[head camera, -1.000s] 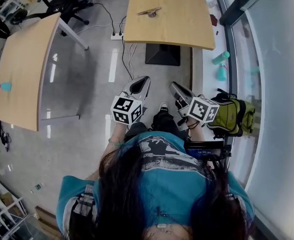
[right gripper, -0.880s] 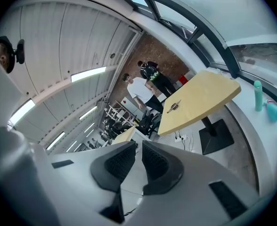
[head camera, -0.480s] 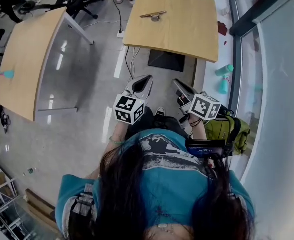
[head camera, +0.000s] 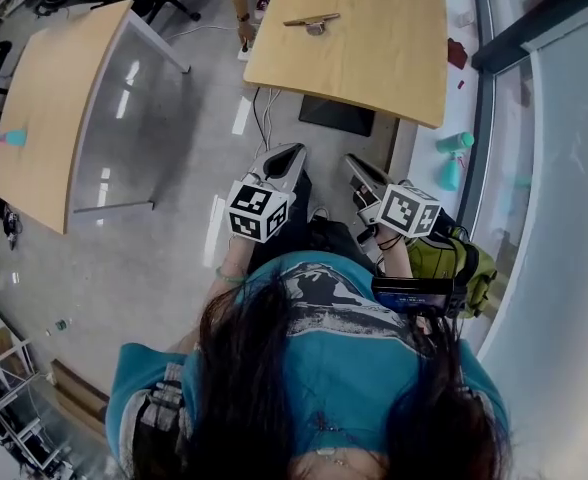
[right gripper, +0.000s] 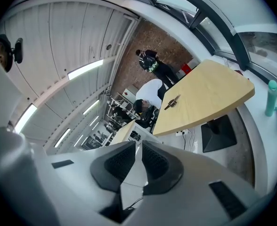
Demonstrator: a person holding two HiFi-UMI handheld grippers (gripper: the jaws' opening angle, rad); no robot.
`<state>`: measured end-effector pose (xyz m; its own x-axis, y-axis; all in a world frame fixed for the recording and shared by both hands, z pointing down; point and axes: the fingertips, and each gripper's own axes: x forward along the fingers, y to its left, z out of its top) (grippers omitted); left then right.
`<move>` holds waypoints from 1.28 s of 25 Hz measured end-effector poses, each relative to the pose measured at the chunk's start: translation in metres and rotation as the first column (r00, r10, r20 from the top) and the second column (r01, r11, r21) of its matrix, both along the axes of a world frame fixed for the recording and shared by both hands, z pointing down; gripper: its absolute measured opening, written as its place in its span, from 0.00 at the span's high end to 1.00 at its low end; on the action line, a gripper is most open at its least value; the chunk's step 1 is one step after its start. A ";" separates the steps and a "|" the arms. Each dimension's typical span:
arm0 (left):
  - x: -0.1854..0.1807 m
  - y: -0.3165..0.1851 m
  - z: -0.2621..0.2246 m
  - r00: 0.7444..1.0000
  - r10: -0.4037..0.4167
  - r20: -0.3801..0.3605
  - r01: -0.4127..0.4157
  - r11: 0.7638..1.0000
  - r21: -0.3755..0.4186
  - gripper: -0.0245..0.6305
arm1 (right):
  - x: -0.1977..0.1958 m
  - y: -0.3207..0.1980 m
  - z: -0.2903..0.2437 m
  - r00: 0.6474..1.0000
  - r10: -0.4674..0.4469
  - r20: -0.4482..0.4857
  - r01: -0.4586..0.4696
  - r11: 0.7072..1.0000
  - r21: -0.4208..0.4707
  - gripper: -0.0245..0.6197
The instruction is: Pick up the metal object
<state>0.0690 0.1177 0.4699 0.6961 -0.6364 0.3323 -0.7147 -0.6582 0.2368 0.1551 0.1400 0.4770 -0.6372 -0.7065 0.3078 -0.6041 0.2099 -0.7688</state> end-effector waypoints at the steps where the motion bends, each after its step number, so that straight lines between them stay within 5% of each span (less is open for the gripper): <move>1: 0.001 -0.007 0.002 1.000 0.005 0.001 -0.005 1.000 -0.004 0.96 | 0.001 -0.006 0.001 1.000 0.004 0.000 -0.004 1.000 -0.003 0.88; 10: 0.007 -0.108 0.005 0.999 0.051 -0.005 -0.051 0.999 0.008 0.96 | 0.020 -0.103 0.009 0.997 0.076 -0.027 -0.076 0.997 -0.006 0.88; 32: -0.057 -0.331 0.034 0.997 0.077 -0.026 -0.078 0.995 -0.069 0.96 | -0.021 -0.365 0.062 0.995 0.089 -0.040 -0.093 0.987 -0.132 0.88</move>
<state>0.0121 -0.2130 0.5034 0.7504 -0.5559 0.3576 -0.6561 -0.6925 0.3001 0.1345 -0.2254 0.5387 -0.5599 -0.7121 0.4235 -0.6420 0.0497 -0.7651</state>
